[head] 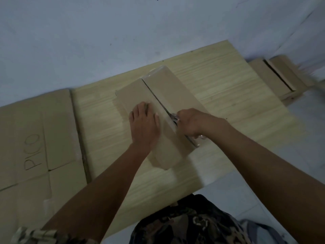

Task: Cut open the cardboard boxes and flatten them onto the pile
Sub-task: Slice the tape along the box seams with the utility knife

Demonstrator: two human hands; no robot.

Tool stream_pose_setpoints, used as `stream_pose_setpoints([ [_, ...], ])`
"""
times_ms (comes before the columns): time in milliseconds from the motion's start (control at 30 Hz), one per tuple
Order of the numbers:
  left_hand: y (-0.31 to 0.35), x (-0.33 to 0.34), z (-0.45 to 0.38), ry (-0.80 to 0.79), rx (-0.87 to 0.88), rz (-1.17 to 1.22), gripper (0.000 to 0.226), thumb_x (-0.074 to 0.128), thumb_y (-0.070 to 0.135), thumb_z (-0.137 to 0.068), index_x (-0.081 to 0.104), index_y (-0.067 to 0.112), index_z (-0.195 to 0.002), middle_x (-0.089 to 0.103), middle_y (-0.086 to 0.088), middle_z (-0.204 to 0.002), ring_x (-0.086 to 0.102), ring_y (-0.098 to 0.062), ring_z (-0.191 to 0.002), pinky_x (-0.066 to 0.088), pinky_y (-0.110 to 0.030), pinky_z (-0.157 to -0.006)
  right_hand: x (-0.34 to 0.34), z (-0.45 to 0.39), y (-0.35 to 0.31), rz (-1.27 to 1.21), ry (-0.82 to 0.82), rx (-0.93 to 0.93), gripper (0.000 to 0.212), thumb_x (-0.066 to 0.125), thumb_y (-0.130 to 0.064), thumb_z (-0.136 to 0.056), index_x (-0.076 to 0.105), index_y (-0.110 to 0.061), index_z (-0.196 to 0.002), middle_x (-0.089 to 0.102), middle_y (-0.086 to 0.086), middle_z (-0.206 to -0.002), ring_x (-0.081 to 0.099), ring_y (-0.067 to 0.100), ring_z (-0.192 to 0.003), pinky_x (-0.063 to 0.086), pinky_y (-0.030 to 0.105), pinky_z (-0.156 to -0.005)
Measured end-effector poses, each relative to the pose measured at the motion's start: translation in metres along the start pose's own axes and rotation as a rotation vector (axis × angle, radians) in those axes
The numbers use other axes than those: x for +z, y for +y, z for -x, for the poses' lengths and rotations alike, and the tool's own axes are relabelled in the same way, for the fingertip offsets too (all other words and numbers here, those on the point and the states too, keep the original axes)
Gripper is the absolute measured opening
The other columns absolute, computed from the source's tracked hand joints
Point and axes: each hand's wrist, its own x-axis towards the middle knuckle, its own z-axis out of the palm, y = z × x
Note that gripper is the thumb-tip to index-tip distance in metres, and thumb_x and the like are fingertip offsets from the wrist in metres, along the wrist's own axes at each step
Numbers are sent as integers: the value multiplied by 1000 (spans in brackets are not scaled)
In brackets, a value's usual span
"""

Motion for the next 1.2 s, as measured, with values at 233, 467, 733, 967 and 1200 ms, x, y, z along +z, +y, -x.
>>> stream_pose_setpoints([
  [233,32,18,59,-71,-17,21,68,29,42,-100,35,0,-154,28,-23,-162,22,-38,-152,16,-58,-123,8,15,8,33,16,-16,22,52,-8,-96,56,-5,-118,58,22,-120,63,37,-101,43,28,-74],
  [467,26,23,35,-77,-21,-17,70,26,43,-99,37,1,-153,33,-23,-160,29,-38,-150,20,-58,-121,18,37,52,25,-16,-40,25,47,-9,-99,47,-13,-74,63,13,-65,64,19,-41,48,22,-42],
  [733,69,14,54,-95,-129,2,75,18,47,-97,37,-1,-153,30,-21,-161,23,-37,-152,17,-58,-122,19,26,64,47,78,-148,15,47,-13,-100,53,-10,-86,46,7,-81,69,26,-54,53,27,-45],
  [967,63,26,54,-63,-88,-99,70,30,47,-100,39,1,-151,34,-22,-159,30,-38,-149,23,-61,-119,40,33,94,36,74,-164,13,44,-18,-101,55,-13,-104,47,4,-82,63,21,-51,52,26,-46],
  [1200,59,26,43,-116,-76,-83,74,22,50,-100,29,2,-156,22,-20,-165,16,-35,-154,11,-57,-124,52,29,102,-77,134,-134,26,42,-25,-101,58,-14,-119,59,9,-95,59,19,-59,47,26,-49],
])
